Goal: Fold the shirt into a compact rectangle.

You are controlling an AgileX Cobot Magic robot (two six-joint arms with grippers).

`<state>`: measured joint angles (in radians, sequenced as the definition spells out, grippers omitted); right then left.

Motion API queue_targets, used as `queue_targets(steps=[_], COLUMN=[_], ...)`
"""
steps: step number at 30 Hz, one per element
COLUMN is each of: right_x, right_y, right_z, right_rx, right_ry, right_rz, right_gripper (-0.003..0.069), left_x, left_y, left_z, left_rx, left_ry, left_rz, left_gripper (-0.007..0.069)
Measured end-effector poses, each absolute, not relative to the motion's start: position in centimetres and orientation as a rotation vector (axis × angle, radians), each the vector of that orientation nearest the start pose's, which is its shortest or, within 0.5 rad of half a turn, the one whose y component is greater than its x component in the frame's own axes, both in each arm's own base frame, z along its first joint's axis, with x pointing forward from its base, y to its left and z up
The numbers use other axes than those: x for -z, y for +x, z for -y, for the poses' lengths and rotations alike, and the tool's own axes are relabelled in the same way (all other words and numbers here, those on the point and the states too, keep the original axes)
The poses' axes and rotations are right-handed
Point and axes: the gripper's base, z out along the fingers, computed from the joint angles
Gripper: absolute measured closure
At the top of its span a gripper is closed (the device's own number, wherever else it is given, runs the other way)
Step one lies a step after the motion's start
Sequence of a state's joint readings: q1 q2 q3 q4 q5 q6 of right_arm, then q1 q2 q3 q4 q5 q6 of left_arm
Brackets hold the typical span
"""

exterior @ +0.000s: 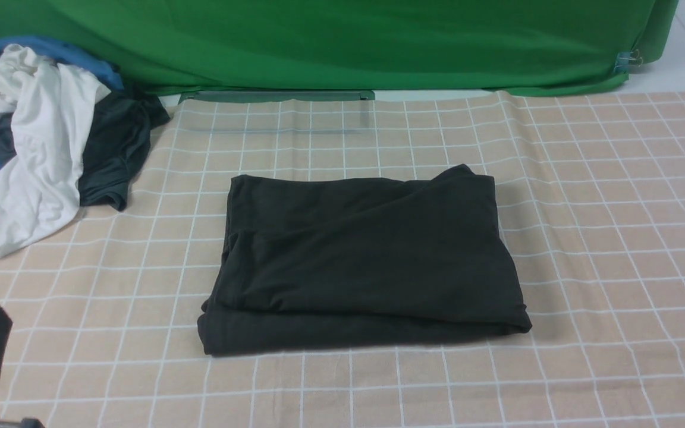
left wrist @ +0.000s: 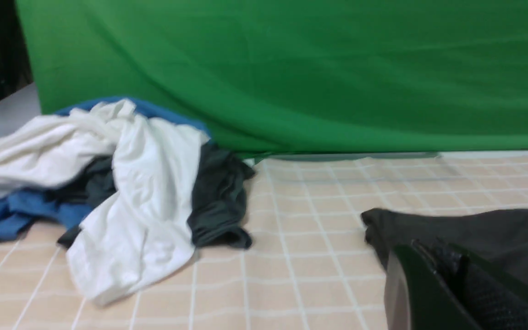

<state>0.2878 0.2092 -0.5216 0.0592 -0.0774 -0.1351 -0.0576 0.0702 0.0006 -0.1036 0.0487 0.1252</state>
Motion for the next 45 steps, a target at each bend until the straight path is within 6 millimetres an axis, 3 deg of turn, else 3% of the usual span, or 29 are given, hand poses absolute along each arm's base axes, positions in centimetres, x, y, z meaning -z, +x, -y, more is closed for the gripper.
queue_targets(steps=[9,38,43,45], right_x=[-37.9,-37.9,-36.3,-33.9], right_y=[3.4,3.4,3.6,4.6], right_z=[-1.0,-1.0,-0.9,-0.8], right_rx=[-0.189,-0.187,-0.108,-0.044], right_ry=[-0.194,-0.195,-0.206,-0.191], right_rz=[-1.078,-1.081,-1.2,-1.324], right_gripper=[0.0494,0.0442,0.0435,0.0429], left_x=[-19.0,-18.9,-18.9,-18.9], left_y=[5.6,5.6,5.6,5.6], left_z=[0.3,0.3,0.3,0.3], left_rx=[-0.01,-0.014,-0.014,-0.014], left_ry=[0.103,0.107,0.107,0.107], left_rz=[-1.717,-1.723,-1.723,-1.723], left_gripper=[0.0605,0.0605,0.0605,0.0605])
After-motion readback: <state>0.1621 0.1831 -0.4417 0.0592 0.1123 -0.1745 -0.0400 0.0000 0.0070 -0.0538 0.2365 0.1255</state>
